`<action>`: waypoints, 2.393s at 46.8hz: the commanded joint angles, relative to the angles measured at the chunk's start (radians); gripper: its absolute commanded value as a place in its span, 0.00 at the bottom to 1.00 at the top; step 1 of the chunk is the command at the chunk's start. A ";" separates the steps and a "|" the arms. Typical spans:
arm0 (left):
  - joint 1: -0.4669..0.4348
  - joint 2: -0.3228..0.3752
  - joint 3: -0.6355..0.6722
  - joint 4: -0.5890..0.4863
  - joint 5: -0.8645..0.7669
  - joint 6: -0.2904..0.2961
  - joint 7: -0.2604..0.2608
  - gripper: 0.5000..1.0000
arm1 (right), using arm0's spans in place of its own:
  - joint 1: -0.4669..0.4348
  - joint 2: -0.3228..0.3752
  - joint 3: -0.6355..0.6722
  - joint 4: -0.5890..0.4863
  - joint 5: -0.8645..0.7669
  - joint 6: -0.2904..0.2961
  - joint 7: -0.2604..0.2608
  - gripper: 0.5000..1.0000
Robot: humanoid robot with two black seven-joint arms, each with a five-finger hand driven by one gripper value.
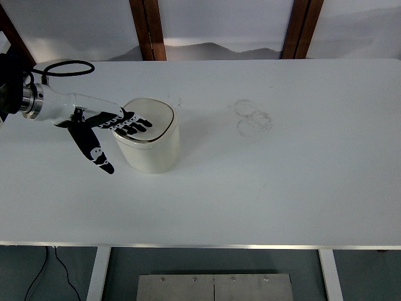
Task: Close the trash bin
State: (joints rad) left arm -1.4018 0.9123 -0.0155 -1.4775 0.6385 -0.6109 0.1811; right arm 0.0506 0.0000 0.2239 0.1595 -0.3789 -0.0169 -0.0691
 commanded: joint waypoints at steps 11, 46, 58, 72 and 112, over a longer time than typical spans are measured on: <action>0.003 0.000 0.000 0.009 0.001 0.000 0.000 1.00 | 0.000 0.000 0.000 0.000 0.000 0.000 0.000 0.99; 0.024 0.002 0.000 0.013 0.000 0.000 0.000 1.00 | 0.000 0.000 0.000 0.000 0.000 0.000 0.000 0.99; 0.032 0.022 0.000 0.022 0.000 0.000 0.000 1.00 | -0.001 0.000 0.000 0.000 0.000 0.000 0.000 0.99; 0.050 0.025 0.000 0.036 -0.011 0.000 0.000 1.00 | -0.001 0.000 0.000 0.000 0.000 0.000 0.000 0.99; 0.006 0.019 -0.008 0.083 -0.082 0.000 0.000 1.00 | -0.001 0.000 0.000 0.000 0.000 0.000 0.000 0.99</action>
State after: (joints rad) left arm -1.3899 0.9306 -0.0233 -1.3963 0.5586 -0.6110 0.1810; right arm 0.0490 0.0000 0.2231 0.1595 -0.3789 -0.0169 -0.0690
